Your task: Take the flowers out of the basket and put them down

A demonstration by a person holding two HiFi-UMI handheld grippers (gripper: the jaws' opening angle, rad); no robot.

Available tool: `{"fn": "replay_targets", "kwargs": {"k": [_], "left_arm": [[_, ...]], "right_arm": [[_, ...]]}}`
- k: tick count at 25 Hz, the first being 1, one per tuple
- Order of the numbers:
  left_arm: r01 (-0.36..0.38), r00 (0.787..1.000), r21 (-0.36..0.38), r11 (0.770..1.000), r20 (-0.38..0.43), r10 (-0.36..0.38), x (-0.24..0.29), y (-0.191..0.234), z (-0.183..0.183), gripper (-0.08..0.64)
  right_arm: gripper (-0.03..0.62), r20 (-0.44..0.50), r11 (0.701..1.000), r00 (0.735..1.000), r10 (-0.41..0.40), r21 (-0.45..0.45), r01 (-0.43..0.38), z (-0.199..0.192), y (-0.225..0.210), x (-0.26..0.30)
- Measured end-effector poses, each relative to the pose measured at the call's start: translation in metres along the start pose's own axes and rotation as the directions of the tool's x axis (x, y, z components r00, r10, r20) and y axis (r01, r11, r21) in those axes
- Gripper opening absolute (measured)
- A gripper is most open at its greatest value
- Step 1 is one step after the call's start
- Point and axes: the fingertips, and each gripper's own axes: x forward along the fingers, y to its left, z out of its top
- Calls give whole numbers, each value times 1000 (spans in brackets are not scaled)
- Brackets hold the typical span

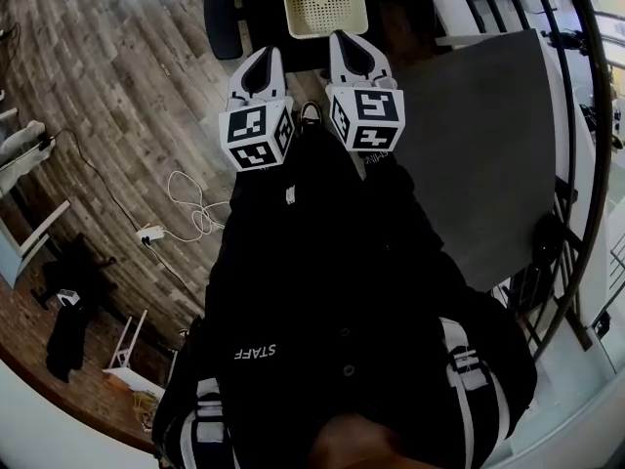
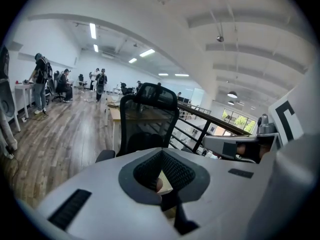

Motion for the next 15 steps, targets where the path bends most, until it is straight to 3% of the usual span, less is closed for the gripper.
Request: {"fn": "replay_targets", "kwargs": {"k": [8, 15], "left_arm": [[3, 997, -28, 1000, -79, -5, 101, 49, -68, 0], [20, 995, -40, 999, -93, -24, 203, 78, -127, 0]], "right_arm": [[14, -98, 998, 994, -47, -50, 43, -87, -38, 120], [14, -124, 994, 988, -96, -56, 90, -156, -88, 212]]}}
